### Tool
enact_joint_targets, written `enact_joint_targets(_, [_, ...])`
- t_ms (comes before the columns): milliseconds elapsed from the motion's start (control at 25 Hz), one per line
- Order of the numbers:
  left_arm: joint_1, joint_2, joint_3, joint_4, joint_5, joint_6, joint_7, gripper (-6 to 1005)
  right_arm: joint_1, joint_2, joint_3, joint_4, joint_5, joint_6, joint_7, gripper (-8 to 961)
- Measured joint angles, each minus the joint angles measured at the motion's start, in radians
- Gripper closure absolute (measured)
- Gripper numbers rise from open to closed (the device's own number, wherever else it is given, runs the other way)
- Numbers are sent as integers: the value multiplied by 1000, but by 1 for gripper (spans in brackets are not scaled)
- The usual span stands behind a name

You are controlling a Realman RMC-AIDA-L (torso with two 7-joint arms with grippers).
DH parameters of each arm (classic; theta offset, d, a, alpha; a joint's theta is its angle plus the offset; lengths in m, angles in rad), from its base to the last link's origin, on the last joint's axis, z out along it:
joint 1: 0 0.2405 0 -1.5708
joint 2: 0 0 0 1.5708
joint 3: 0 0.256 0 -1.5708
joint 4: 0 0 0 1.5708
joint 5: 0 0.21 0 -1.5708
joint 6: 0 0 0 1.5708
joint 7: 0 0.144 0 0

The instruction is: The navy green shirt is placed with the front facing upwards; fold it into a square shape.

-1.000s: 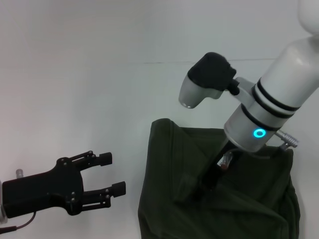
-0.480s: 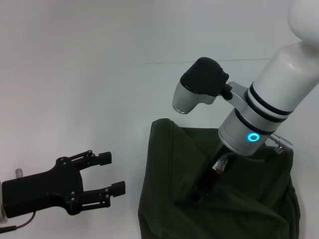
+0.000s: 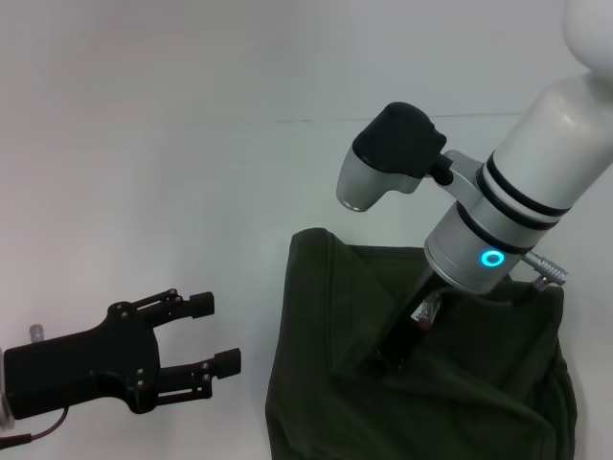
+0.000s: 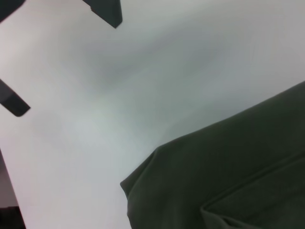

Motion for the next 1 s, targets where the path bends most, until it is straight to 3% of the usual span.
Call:
enact_joint_targets(40, [0,0,0,0,0,0,0,152,-4,0,2,-10,0,-5,3,924])
enact_joint_targets(200, [1,0,0,0,0,-2,0,152,-39,-3,47,-82,0,-38,24,931])
enact_joint_targets(520, [3,0,0,0,0,-2,0,152,-171,-11,265,-238,-5,-124,36,942])
enact_joint_targets(1000, [1,0,0,-12,0,-5,0,152,-342,-23,524,-240,-7,-78,-44,940])
